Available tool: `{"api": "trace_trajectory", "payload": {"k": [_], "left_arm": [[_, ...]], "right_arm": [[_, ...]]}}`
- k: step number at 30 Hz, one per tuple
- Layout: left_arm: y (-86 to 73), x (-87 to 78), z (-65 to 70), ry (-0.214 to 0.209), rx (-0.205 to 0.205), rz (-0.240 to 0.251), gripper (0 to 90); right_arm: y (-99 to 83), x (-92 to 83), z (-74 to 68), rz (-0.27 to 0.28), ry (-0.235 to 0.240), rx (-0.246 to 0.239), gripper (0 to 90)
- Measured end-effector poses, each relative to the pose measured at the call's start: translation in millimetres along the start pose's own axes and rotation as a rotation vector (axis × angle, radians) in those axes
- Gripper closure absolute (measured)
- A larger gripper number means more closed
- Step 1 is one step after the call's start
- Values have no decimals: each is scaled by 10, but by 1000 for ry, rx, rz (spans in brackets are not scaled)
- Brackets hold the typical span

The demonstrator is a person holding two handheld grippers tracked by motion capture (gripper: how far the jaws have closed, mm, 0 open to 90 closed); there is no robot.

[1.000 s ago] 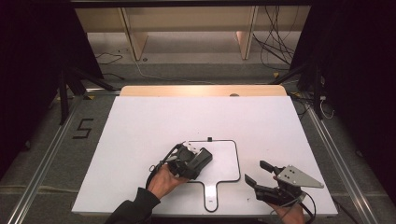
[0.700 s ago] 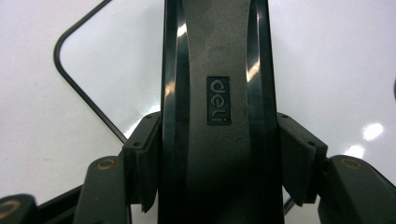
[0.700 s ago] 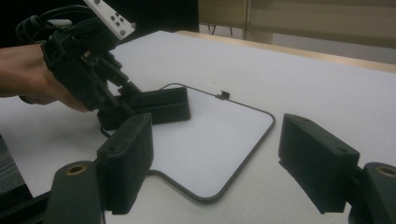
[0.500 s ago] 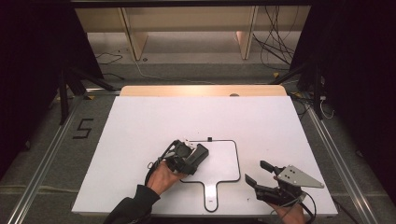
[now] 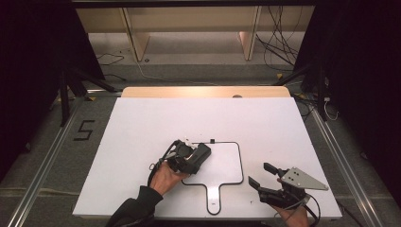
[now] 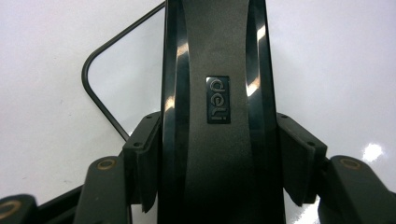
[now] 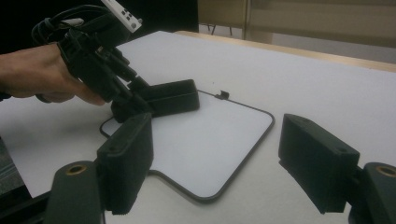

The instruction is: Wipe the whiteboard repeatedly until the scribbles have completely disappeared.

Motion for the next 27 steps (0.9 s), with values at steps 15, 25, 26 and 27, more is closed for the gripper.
{"api": "trace_trajectory", "payload": {"k": [15,25,26,27], "left_arm": [[67,-96,-36,-2,-15,40,403],[120,-209,-121,-1,-43,73,402],[118,-220,-131,-2,-44,71,402],[121,-228,-142,0,-48,75,402]], "right_arm": [[-3,-2,15,1,0,5,272],[-7,-5,23,1,-1,11,272],[-7,-7,23,0,-1,11,272],[-7,-8,25,0,-2,11,272]]}}
Point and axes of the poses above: each handheld gripper's, and its own axes: x roughly forward along the jaws, y roughly out of its top, z roughly to its right, the point moved 10 cm from there along x, roughly forward along the jaws, and after that the axes turned 8 degrees about x, right-handed, at the moved point
